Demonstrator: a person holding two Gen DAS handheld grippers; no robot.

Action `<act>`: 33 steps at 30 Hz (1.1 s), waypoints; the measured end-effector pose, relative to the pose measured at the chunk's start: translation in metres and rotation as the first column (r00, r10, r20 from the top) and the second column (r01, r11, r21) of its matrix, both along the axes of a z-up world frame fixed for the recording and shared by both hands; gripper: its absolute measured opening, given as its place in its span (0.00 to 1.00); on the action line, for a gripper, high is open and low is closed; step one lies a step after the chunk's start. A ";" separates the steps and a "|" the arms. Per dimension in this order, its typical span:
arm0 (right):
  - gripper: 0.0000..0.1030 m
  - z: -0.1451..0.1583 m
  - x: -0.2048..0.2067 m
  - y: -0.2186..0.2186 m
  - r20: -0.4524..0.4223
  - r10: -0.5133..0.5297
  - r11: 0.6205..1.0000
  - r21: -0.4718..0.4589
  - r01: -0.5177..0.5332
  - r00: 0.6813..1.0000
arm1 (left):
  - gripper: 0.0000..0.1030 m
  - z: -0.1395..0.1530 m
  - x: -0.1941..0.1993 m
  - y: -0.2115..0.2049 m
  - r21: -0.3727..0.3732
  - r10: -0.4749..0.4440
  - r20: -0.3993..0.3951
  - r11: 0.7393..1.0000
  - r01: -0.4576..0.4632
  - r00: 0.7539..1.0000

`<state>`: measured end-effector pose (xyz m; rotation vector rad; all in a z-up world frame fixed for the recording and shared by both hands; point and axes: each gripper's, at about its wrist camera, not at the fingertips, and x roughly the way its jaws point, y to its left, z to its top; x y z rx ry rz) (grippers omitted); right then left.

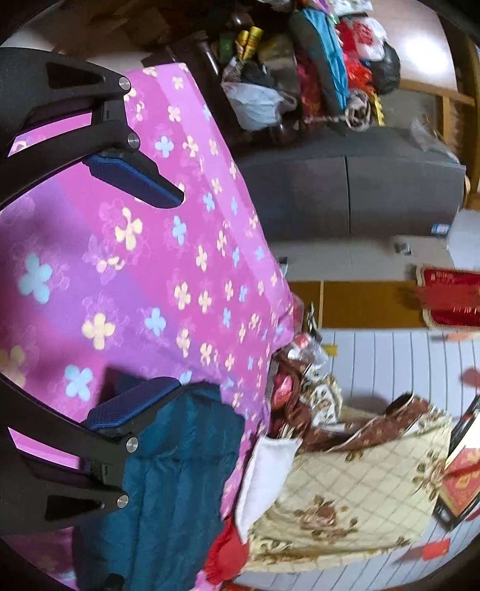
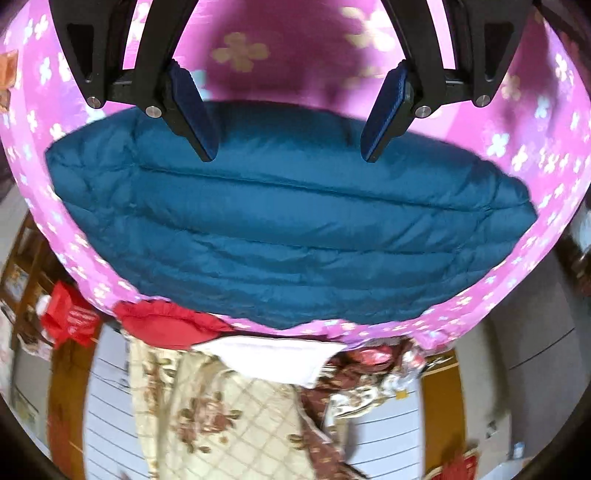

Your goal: Fold large clothes

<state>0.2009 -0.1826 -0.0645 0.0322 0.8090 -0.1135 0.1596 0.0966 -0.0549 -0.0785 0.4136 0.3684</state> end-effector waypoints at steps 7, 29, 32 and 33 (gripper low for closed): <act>0.76 -0.015 0.008 -0.111 -0.048 -0.246 0.965 0.076 0.249 0.968 | 0.90 0.002 0.000 -0.013 -0.027 -0.042 -0.022 0.999 0.041 0.999; 0.74 0.005 -0.074 -0.079 0.022 -0.173 0.977 0.131 0.169 0.985 | 0.90 0.003 -0.004 -0.030 -0.084 -0.145 -0.067 0.987 0.139 0.987; 0.74 -0.007 -0.070 -0.053 -0.010 -0.115 0.984 0.133 0.115 0.993 | 0.90 0.000 -0.002 -0.038 -0.075 -0.191 -0.108 0.980 0.184 0.976; 0.74 -0.009 -0.070 -0.048 -0.016 -0.103 0.986 0.132 0.104 0.995 | 0.90 -0.001 -0.003 -0.040 -0.076 -0.202 -0.113 0.978 0.194 0.973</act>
